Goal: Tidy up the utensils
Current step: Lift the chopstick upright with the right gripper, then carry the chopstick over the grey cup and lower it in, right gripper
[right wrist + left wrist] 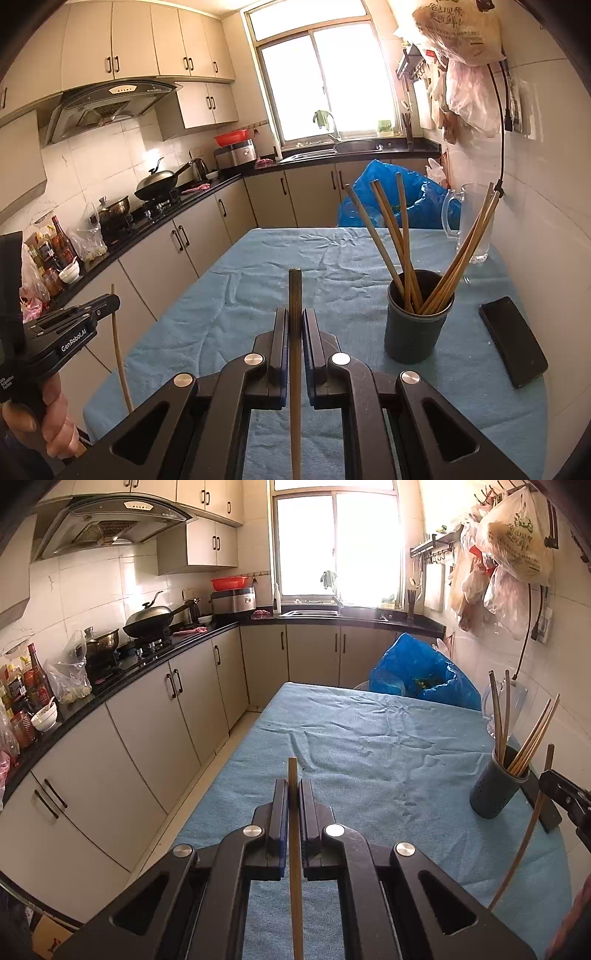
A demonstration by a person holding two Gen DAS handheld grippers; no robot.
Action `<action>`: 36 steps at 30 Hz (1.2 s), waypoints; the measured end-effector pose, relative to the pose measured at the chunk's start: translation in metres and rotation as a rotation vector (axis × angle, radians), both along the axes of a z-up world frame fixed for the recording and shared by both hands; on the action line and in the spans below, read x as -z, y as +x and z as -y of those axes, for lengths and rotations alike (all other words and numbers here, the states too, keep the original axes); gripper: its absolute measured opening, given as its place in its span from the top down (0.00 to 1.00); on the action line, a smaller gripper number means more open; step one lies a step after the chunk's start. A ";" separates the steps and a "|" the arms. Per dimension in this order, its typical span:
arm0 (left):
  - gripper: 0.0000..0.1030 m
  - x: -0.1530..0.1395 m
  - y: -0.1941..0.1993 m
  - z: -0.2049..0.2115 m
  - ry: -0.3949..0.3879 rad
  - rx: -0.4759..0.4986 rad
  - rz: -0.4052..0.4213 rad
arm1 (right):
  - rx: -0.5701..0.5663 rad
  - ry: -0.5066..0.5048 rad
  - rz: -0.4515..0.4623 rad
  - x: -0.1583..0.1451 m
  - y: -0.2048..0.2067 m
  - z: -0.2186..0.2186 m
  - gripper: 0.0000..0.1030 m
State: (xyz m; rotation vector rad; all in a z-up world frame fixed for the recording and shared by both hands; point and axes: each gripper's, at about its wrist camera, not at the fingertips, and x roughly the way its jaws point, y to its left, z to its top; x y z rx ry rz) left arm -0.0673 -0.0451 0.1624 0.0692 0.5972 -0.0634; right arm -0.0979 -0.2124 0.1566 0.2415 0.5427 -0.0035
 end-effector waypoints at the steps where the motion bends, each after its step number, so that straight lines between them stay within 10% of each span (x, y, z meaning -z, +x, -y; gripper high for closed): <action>1: 0.95 0.000 -0.001 0.000 -0.001 -0.001 0.002 | 0.000 0.001 0.000 0.000 0.000 0.001 0.92; 36: 0.95 -0.039 -0.029 -0.035 -0.209 0.092 0.012 | 0.113 -0.016 0.103 -0.049 -0.051 -0.009 0.92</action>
